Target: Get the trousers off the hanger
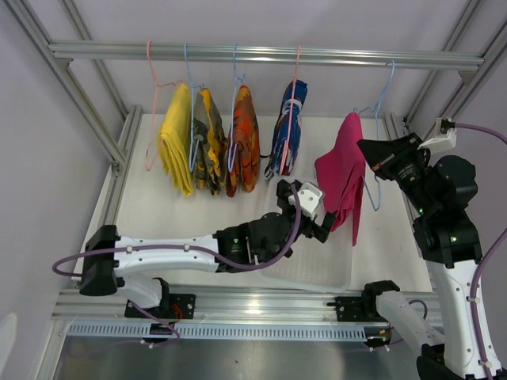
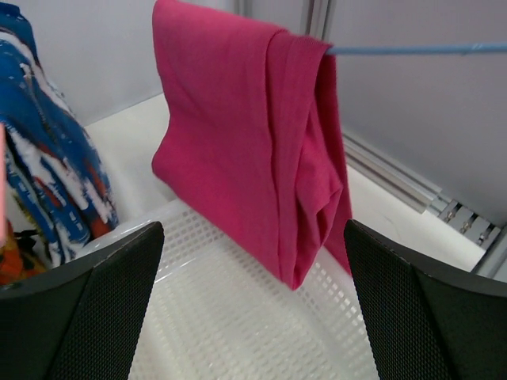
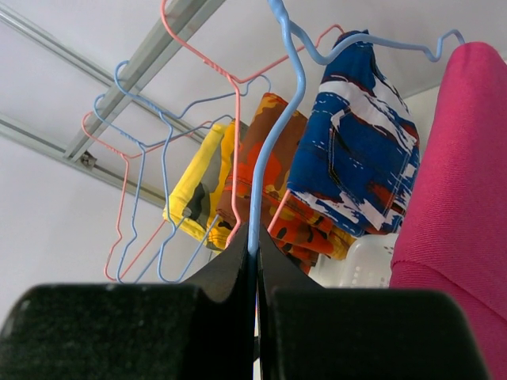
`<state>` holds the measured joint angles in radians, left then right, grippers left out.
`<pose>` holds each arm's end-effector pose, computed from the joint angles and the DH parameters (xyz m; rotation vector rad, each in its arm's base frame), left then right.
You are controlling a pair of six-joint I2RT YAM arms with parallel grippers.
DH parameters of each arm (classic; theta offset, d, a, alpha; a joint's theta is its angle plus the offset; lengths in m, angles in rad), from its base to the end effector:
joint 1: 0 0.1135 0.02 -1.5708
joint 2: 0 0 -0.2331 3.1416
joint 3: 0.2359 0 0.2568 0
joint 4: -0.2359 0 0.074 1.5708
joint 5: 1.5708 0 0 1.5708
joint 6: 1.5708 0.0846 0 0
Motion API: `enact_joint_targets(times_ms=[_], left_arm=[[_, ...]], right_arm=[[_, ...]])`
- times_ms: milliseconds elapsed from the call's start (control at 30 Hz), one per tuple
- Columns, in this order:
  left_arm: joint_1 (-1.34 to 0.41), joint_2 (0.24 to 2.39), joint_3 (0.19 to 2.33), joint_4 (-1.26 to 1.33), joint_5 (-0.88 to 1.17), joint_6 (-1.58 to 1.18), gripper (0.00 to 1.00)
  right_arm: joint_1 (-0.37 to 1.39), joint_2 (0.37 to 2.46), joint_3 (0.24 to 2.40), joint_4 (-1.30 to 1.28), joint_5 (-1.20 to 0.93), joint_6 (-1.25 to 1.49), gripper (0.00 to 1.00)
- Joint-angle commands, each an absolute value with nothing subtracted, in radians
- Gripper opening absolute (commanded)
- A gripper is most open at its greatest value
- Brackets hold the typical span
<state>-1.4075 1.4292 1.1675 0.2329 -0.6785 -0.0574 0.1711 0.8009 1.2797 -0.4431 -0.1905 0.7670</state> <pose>0.1148 -0.3699 0.3336 0.5493 1.5298 -0.5955 0.2029 0.0513 0.4548 0.3176 1.5725 0.8839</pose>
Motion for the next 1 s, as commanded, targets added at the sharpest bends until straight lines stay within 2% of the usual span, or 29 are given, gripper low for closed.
enact_joint_targets(times_ms=[0, 467, 967], left_arm=[[-1.416, 1.482, 1.239, 0.377, -0.678, -0.020, 0.99], [-1.416, 1.654, 1.338, 0.486, -0.634, -0.002, 0.99], [-1.338, 1.766, 1.401, 0.416, -0.603, -0.043, 0.97]], right_arm=[[0.179, 0.772, 1.312, -0.319, -0.190, 0.770, 0.00], [0.179, 0.741, 1.287, -0.354, -0.219, 0.775, 0.00], [0.179, 0.719, 1.368, -0.459, -0.256, 0.741, 0.00]])
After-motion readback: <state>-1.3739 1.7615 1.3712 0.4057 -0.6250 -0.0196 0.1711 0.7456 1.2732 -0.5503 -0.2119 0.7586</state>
